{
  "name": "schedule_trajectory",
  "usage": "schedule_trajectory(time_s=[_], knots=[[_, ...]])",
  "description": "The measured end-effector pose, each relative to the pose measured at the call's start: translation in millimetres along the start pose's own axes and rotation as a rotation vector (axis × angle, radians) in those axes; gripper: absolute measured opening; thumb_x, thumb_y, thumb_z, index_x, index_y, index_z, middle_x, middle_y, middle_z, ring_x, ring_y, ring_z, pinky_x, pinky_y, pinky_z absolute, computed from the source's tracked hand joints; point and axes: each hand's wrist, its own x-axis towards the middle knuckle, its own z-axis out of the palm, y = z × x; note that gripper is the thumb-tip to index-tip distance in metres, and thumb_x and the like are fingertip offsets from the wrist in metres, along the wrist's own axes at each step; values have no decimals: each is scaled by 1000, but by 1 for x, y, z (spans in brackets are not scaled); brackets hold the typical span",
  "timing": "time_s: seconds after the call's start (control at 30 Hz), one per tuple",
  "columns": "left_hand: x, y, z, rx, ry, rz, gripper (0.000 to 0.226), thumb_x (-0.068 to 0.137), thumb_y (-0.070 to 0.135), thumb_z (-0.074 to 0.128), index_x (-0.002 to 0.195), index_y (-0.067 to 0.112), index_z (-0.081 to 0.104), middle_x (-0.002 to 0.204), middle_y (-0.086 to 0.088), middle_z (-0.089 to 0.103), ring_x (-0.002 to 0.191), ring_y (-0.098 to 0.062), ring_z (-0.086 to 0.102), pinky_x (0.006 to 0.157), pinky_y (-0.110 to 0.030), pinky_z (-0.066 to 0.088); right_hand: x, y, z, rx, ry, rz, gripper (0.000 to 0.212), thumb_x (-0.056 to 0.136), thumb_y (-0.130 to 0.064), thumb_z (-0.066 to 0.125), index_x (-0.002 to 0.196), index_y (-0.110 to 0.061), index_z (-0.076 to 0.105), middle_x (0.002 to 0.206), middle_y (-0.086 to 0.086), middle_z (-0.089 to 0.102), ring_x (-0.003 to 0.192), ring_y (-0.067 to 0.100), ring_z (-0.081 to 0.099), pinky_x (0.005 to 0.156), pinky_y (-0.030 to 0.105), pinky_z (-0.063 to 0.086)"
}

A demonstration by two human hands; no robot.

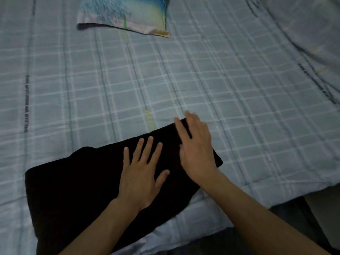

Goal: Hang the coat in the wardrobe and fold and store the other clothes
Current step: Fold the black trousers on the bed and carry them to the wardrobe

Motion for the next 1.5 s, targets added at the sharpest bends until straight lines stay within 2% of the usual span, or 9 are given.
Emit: schedule_trajectory(time_s=[0.07,0.13,0.3,0.5,0.6,0.83,1.0,1.1,1.5], knots=[[-4,-7,-3,26,1,-32,74,95,66,23,157,26,18,165,-4,8,152,-26,4,119,-60,5,-2,-3,10,-69,-104,-111,75,92,-28,60,156,-16,22,165,14,8,153,30,2,122,53,10],[-11,-18,-2,71,-23,-54,77,94,69,24,157,25,19,165,-5,8,152,-27,5,118,-62,6,-8,4,23,-137,-215,-113,75,98,-50,45,158,-18,12,166,12,-1,153,28,-7,122,55,5],[-40,-51,1,129,-46,-42,78,92,69,29,157,26,20,166,-4,8,153,-27,5,117,-64,11,-9,29,44,-156,-339,-39,78,96,-68,19,158,-27,-5,164,11,-15,151,25,-19,122,54,-1],[-83,-88,10,170,-149,-113,81,91,69,29,156,21,23,165,-4,11,152,-27,9,116,-64,16,-8,37,62,-103,-289,-24,76,96,-66,28,158,-27,7,166,9,-3,153,23,-9,122,55,6],[-76,-89,17,153,-169,-119,81,93,69,29,157,19,20,166,-7,8,152,-29,8,116,-64,15,-7,36,62,-122,-277,-24,76,96,-67,24,158,-26,8,166,9,-1,153,23,-8,121,57,4],[-95,-110,-5,37,-2,-111,71,98,60,28,158,24,15,166,-2,5,153,-24,1,119,-61,9,-2,-24,55,-145,-211,97,77,97,-63,21,159,-20,4,165,17,0,152,31,-6,120,59,-2],[-91,-158,-11,53,2,-139,66,98,54,28,157,29,15,166,-1,6,153,-24,2,119,-60,10,-15,-120,70,-19,-284,-114,74,98,-60,27,159,-24,6,166,12,-3,152,29,-9,122,56,1],[-84,-176,3,2,-37,-92,67,99,56,26,158,32,7,166,1,2,153,-21,-1,119,-59,10,-30,-139,90,-13,-350,-223,71,99,-61,31,158,-29,8,166,7,-5,152,26,-11,121,58,7],[-64,-190,30,-32,2,-74,70,98,61,27,158,31,5,166,-1,5,153,-23,0,120,-56,4,-24,-136,121,-73,-333,-195,72,98,-60,35,158,-27,15,166,8,4,153,26,-3,120,58,11]])
